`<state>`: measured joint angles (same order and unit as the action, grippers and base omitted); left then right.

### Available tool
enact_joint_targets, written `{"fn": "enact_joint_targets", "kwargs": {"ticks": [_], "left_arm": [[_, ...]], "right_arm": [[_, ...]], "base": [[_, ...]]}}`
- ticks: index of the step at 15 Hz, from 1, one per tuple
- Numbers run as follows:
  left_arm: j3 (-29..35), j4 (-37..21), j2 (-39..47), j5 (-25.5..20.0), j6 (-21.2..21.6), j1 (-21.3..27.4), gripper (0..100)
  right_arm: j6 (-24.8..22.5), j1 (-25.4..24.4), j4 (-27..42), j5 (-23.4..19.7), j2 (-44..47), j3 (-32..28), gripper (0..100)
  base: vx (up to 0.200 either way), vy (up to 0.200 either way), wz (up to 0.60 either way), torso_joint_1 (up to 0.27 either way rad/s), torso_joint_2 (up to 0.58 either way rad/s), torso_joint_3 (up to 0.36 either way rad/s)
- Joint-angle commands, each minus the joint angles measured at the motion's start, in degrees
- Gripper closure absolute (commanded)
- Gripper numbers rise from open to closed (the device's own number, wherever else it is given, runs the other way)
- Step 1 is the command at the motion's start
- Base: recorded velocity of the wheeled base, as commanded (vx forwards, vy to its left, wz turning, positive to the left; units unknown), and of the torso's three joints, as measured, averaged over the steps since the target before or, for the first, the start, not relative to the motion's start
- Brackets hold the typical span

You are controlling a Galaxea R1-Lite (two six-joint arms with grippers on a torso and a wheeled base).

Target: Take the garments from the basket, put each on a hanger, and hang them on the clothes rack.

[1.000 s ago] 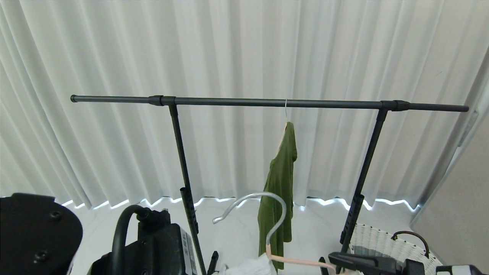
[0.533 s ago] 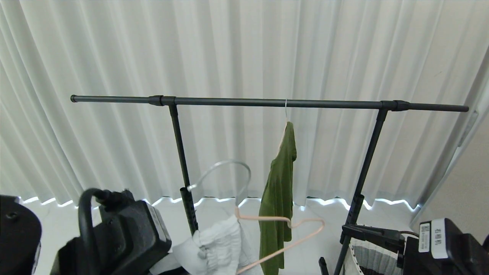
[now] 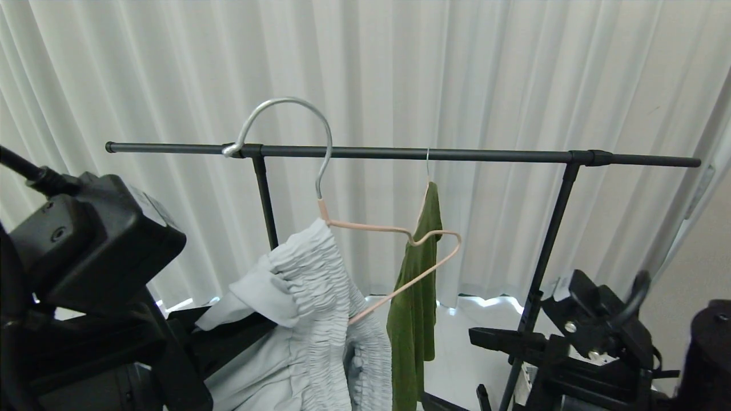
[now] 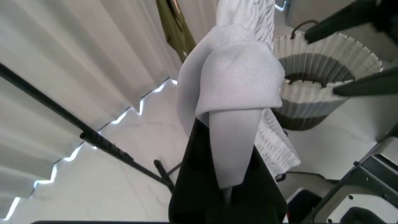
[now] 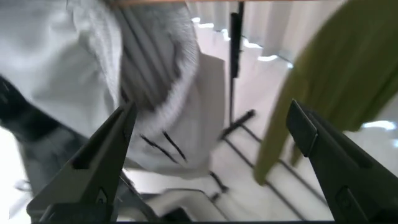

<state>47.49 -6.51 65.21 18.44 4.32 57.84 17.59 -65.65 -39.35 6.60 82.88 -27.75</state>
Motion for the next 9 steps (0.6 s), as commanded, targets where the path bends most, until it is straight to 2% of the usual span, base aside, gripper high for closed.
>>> {"fn": "enact_joint_targets", "kwargs": {"ticks": [1,4,7,9], "left_arm": [[0.93,0.01,-0.08,0.01,-0.01,-0.01,100],[1.28,0.01,-0.17,-0.08,-0.01,-0.01,100],[2.43,0.01,0.01,-0.08,-0.10,-0.01,100],[2.95,0.01,0.01,-0.25,-0.10,-0.01,100]], "right_arm": [[2.01,-1.68,-0.02,0.08,7.56,-5.30,0],[3.15,-2.12,-0.02,1.40,12.74,-9.34,0],[6.58,-2.12,-0.02,6.06,14.85,-9.17,0],[7.81,-2.03,-0.02,7.03,15.55,-9.08,0]], "base": [[0.000,0.000,0.00,0.000,0.00,0.000],[0.000,0.000,0.00,0.000,0.00,0.000],[0.000,0.000,0.00,0.000,0.00,0.000],[0.000,0.000,0.00,0.000,0.00,0.000]]}}
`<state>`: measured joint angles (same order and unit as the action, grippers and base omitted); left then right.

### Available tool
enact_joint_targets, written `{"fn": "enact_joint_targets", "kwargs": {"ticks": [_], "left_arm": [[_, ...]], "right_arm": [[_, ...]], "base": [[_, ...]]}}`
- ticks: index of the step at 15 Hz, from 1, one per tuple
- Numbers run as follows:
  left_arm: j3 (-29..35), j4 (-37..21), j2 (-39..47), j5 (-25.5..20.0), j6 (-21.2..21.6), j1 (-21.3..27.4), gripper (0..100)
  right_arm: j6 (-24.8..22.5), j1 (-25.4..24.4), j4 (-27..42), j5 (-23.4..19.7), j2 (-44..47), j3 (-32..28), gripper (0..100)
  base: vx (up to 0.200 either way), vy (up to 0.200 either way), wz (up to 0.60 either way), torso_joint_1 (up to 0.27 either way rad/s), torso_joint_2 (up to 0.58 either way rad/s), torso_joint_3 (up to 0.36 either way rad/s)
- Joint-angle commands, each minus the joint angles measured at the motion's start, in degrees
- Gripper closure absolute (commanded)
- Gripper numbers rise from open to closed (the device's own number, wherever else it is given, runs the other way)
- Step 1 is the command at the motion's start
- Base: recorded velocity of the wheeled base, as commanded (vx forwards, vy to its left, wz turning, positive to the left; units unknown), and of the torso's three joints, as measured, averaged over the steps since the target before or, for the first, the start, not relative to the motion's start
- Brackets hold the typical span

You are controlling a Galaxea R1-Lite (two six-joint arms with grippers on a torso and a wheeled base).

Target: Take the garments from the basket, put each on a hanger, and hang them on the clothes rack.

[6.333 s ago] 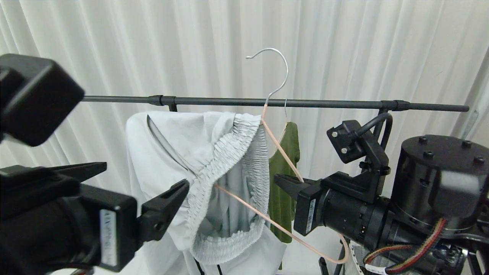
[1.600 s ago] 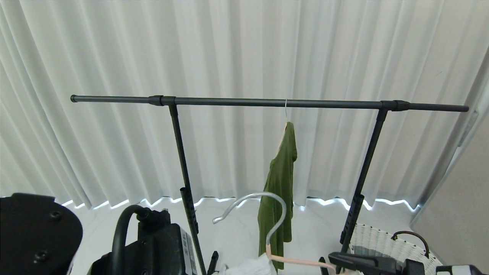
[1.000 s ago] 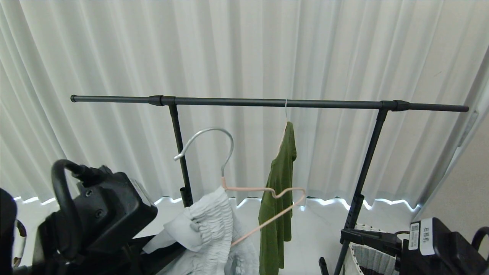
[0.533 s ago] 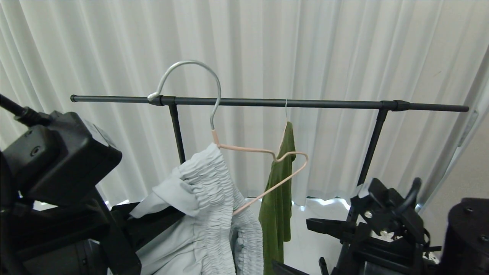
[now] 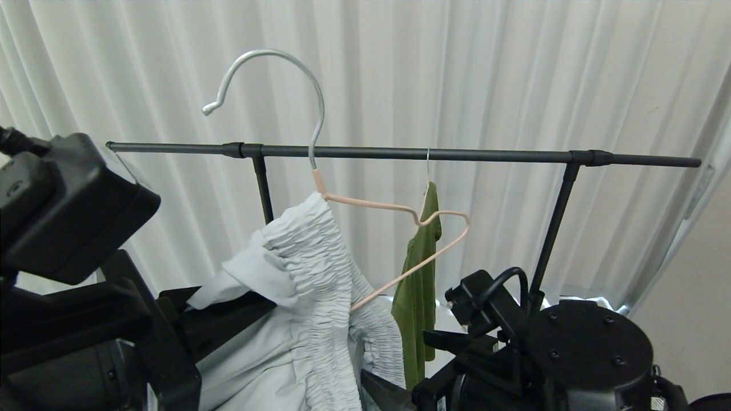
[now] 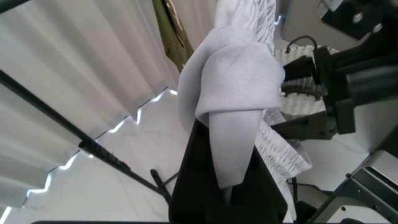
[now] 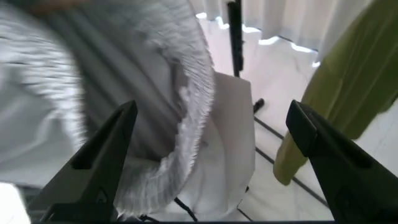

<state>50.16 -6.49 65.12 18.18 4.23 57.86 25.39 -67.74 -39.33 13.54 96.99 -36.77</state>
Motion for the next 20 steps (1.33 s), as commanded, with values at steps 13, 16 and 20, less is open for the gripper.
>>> {"fn": "enact_joint_targets", "kwargs": {"ticks": [13,16,20], "left_arm": [[-6.83,-0.11,-6.15,0.11,2.36,0.15,100],[-13.16,-0.11,-10.19,-0.16,7.46,0.24,100],[-16.68,-0.11,-8.78,1.95,8.34,-1.52,100]], "right_arm": [[-6.14,19.58,0.04,5.88,1.01,1.17,100],[-8.43,23.45,-0.05,5.79,0.92,0.91,100],[-10.28,21.25,0.22,5.18,-2.07,1.43,100]], "base": [[0.000,0.000,0.00,0.000,0.00,0.000],[0.000,0.000,0.00,0.000,0.00,0.000],[0.000,0.000,0.00,0.000,0.00,0.000]]}}
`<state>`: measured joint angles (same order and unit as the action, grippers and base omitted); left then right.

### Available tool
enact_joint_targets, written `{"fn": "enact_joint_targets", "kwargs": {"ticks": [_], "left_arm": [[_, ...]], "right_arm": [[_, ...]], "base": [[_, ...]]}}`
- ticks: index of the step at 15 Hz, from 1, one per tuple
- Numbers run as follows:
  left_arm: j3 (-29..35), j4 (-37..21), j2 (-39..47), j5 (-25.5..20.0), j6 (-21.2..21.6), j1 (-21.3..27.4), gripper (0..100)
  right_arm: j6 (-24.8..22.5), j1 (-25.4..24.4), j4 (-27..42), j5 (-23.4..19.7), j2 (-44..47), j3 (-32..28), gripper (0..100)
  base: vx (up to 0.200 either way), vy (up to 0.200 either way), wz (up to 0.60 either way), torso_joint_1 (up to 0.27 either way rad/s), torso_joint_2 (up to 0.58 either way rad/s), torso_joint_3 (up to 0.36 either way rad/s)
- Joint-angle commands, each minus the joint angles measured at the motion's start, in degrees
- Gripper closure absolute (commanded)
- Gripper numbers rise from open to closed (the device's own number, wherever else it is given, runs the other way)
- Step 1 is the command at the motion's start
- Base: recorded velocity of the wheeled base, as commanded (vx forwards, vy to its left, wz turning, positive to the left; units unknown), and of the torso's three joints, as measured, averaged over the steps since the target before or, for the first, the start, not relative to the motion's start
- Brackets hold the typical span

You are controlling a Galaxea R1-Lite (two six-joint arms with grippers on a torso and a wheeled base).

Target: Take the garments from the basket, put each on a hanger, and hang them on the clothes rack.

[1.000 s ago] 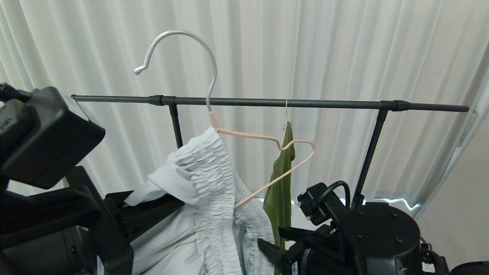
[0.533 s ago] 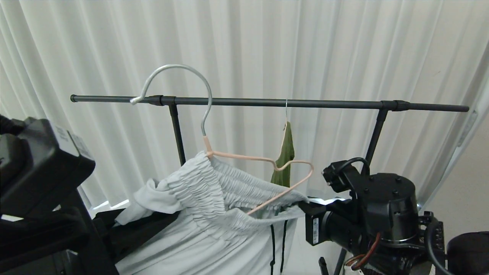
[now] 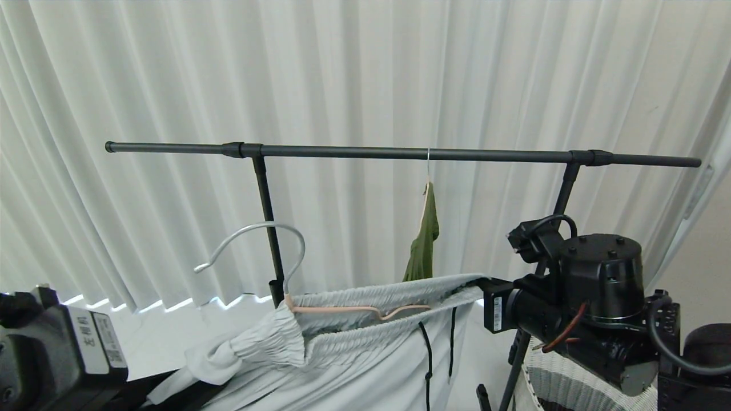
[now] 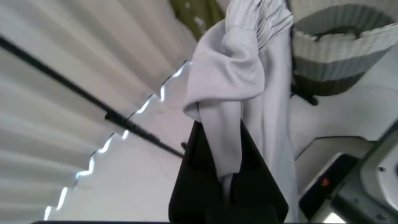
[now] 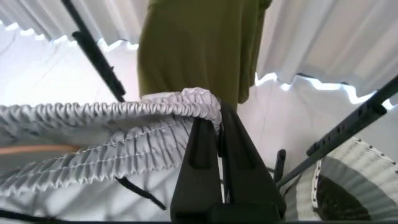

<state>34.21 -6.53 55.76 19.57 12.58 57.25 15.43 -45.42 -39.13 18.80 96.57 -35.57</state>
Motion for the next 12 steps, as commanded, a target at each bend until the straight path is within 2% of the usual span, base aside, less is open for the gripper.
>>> {"fn": "enact_joint_targets", "kwargs": {"ticks": [1,3,4,5,7,10,11,12], "left_arm": [[-0.28,0.03,3.04,4.25,-0.19,-2.05,100],[1.56,0.03,6.38,10.14,-0.80,-2.40,100],[1.92,0.03,7.17,11.11,-0.98,-2.40,100],[1.92,0.03,7.43,11.20,-1.07,-2.40,100],[1.74,0.03,7.08,11.11,-1.15,-2.23,100],[-0.11,2.93,4.53,7.33,-1.95,0.85,100],[-2.92,6.80,3.13,3.46,-1.51,1.64,100],[-4.94,9.00,2.95,1.79,-1.24,1.99,100]], "right_arm": [[-2.25,-2.74,0.46,-0.25,-2.88,0.77,100],[-4.36,-7.84,2.13,-0.87,-5.17,0.77,100],[-4.36,-11.36,3.80,-1.22,-6.49,0.42,100],[-4.36,-13.55,4.85,-1.31,-7.19,0.42,0],[-5.06,-19.44,5.82,-1.13,-8.95,1.03,0],[-11.65,-18.12,5.73,-4.47,-10.97,4.02,0],[-14.99,-16.28,5.82,-10.27,-11.76,4.02,0],[-18.33,-14.61,5.82,-14.40,-11.76,3.40,0]], "base": [[0.000,0.000,0.00,0.000,0.00,0.000],[0.000,0.000,0.00,0.000,0.00,0.000],[0.000,0.000,0.00,0.000,0.00,0.000],[0.000,0.000,0.00,0.000,0.00,0.000],[0.000,0.000,0.00,0.000,0.00,0.000],[0.000,0.000,0.00,0.000,0.00,0.000],[0.000,0.000,0.00,0.000,0.00,0.000],[0.000,0.000,0.00,0.000,0.00,0.000]]}}
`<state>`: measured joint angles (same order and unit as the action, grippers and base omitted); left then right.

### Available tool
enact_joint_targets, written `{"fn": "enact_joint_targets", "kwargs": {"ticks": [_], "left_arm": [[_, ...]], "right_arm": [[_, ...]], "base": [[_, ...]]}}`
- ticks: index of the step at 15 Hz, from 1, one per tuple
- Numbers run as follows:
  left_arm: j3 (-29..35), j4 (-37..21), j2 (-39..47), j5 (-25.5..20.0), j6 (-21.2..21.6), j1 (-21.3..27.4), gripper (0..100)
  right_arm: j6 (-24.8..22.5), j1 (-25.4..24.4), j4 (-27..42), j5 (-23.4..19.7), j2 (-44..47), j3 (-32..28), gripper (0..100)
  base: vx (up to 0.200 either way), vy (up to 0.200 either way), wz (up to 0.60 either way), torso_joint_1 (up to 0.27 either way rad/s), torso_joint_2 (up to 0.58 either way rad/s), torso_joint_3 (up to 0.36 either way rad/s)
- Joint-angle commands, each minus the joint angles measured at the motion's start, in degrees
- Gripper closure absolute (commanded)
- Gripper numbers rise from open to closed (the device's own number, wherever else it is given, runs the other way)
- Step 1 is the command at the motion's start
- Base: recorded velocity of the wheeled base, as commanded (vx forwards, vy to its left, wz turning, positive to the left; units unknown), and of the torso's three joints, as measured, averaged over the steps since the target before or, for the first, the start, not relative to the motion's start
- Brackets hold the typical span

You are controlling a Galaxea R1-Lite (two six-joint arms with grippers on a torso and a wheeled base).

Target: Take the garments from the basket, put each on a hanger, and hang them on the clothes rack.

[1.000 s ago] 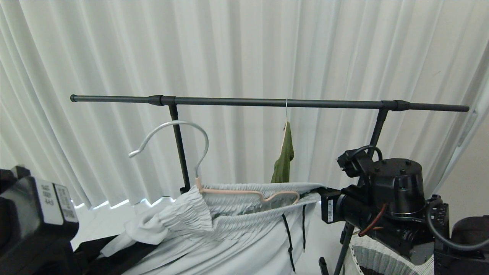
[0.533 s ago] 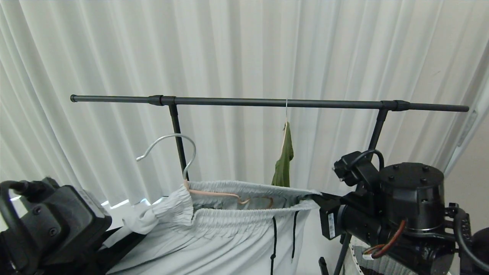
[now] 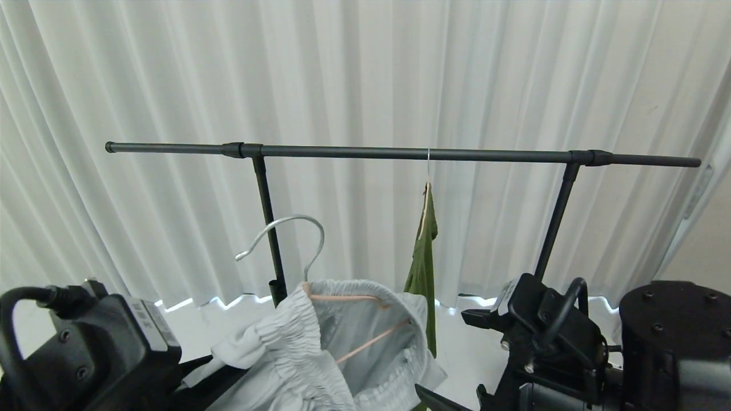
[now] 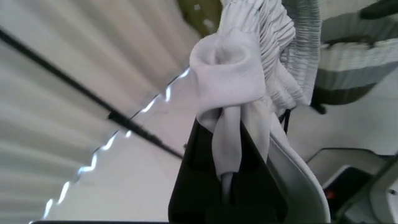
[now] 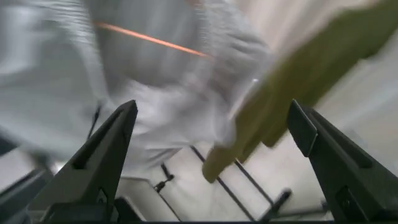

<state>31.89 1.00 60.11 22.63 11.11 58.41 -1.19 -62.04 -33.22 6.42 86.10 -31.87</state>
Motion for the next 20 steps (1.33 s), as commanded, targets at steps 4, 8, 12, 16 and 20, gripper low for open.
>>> {"fn": "enact_joint_targets", "kwargs": {"ticks": [4,8,12,16,20], "left_arm": [[-4.21,3.66,-1.14,-6.28,1.46,5.05,100],[-4.56,3.66,-0.96,-9.35,5.68,6.63,100],[-4.56,3.66,-0.96,-9.88,7.09,6.63,100],[-4.73,3.83,-1.23,-9.88,7.18,6.63,100],[-4.56,3.83,-1.40,-9.88,8.41,6.63,100]], "right_arm": [[-15.07,3.59,6.94,-14.60,0.03,-5.14,0],[-23.06,2.98,11.86,-21.54,2.14,-7.77,0],[-23.41,-0.54,12.74,-22.42,4.78,-9.79,0],[-22.45,-2.65,12.57,-22.42,6.27,-9.97,0],[-17.53,-2.65,12.48,-22.24,6.18,-9.97,100]], "base": [[0.000,0.000,0.00,0.000,0.00,0.000],[0.000,0.000,0.00,0.000,0.00,0.000],[0.000,0.000,0.00,0.000,0.00,0.000],[0.000,0.000,0.00,0.000,0.00,0.000],[0.000,0.000,0.00,0.000,0.00,0.000]]}}
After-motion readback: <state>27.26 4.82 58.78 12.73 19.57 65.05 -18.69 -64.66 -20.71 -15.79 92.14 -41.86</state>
